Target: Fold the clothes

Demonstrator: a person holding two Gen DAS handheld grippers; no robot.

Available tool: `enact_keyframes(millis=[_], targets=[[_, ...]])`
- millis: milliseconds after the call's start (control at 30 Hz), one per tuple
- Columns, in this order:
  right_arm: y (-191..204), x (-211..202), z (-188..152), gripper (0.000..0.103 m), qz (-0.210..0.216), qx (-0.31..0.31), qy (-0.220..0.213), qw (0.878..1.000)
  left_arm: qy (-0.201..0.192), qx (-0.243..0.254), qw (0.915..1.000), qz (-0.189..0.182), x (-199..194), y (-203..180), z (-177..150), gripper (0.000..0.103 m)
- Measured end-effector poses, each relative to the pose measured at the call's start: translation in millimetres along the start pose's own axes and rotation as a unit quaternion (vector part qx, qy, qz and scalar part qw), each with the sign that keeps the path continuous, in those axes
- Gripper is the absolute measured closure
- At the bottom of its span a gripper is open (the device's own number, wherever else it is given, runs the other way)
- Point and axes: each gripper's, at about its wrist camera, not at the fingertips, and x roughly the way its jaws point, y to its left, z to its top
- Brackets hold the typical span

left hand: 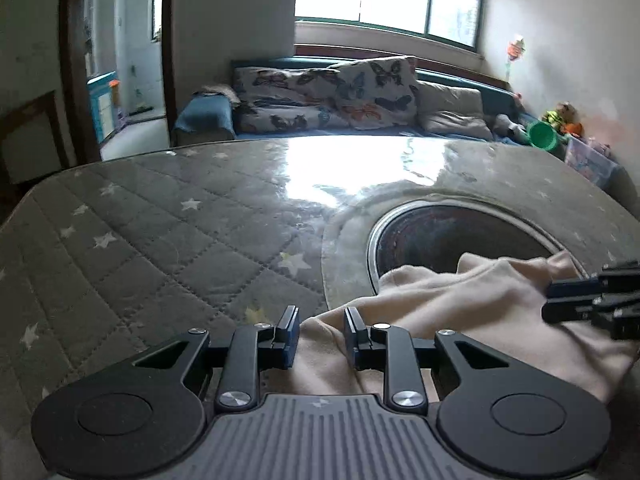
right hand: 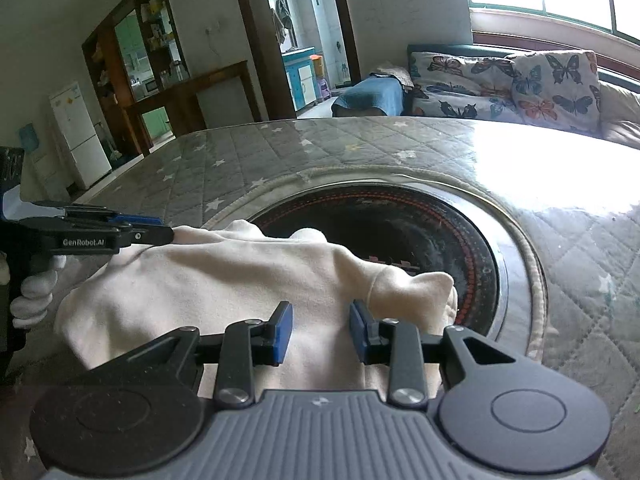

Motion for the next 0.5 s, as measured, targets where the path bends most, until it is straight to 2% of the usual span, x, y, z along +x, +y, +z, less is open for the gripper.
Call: enact_keyframes(millis=[67, 133, 267, 367, 500], targets=[[0.3, 0.6, -0.9, 0.071, -0.001, 0.000, -0.001, 1.000, -0.007, 0.015, 0.9999, 0.002, -0.4, -2.5, -1.9, 0.094], [1.7, 1.3, -2.2, 0.071, -0.004, -0.003, -0.003, 1.000, -0.019, 0.005, 0.9998, 0.007, -0.4, -0.5, -1.4, 0.096], [5.7, 2.3, -5.5, 0.071, -0.011, -0.013, -0.008, 1.000, -0.032, -0.033, 0.9986, 0.024, 5.6, 8.2, -1.3, 0.096], [8.8, 2.1, -6.8, 0.071, -0.014, -0.019, -0.008, 1.000, -0.031, -0.037, 0.9980, 0.041, 10.4, 4.8, -4.6, 0.095], [16.7, -1.4, -0.3, 0.071, -0.021, -0.026, -0.009, 0.999, -0.051, -0.069, 0.9957, 0.035, -5.8, 4.4, -0.2, 0.091]])
